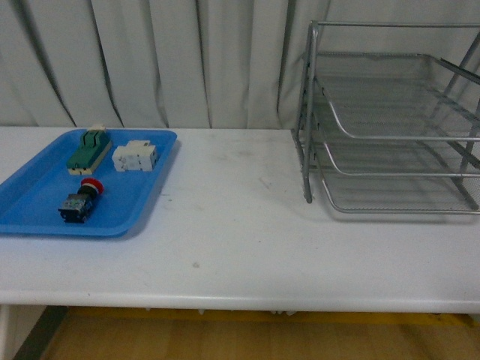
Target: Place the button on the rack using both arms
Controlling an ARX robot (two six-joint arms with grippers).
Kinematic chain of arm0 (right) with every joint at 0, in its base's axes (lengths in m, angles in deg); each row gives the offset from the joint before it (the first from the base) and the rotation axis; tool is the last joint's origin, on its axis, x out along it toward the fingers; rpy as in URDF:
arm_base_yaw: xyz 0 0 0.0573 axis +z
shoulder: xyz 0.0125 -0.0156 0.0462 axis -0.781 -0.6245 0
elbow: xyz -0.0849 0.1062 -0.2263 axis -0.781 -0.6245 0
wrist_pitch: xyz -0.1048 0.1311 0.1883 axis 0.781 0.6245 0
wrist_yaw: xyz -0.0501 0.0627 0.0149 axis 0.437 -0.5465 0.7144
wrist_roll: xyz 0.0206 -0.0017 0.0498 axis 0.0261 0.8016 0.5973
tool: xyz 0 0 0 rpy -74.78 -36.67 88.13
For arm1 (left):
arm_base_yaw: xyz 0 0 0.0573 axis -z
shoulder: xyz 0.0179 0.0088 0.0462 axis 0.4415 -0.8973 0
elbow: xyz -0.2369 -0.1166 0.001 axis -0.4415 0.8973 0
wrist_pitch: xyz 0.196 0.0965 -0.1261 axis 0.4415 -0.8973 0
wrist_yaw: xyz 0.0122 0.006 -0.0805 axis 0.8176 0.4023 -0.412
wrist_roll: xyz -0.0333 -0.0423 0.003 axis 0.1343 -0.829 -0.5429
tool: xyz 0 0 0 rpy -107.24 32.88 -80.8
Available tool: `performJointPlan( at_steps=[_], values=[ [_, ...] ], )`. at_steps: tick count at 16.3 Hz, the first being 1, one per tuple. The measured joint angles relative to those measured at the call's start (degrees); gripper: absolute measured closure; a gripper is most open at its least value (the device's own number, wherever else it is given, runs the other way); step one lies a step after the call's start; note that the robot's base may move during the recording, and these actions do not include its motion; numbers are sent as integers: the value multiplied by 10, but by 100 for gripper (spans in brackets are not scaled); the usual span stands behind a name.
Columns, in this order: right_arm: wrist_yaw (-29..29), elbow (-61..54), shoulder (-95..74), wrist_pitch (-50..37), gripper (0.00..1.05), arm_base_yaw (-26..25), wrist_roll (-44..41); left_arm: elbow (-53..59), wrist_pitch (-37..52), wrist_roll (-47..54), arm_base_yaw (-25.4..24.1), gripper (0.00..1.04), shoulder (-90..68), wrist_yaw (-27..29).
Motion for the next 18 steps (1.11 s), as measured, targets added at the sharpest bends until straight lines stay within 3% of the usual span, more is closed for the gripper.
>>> performJointPlan(
  at_steps=[3, 5, 8, 13, 18],
  values=[
    [12, 58, -293, -294, 6, 3, 75, 0, 0, 0, 0, 7, 0, 0],
    [36, 117, -464, -401, 6, -5, 112, 0, 0, 0, 0, 7, 0, 0],
    [58, 186, -588, -398, 6, -1, 146, 0, 0, 0, 0, 7, 0, 0],
    [82, 276, -654, -400, 6, 14, 167, 0, 0, 0, 0, 7, 0, 0],
    [106, 408, -728, -305, 6, 32, 182, 0, 0, 0, 0, 7, 0, 0]
  ],
)
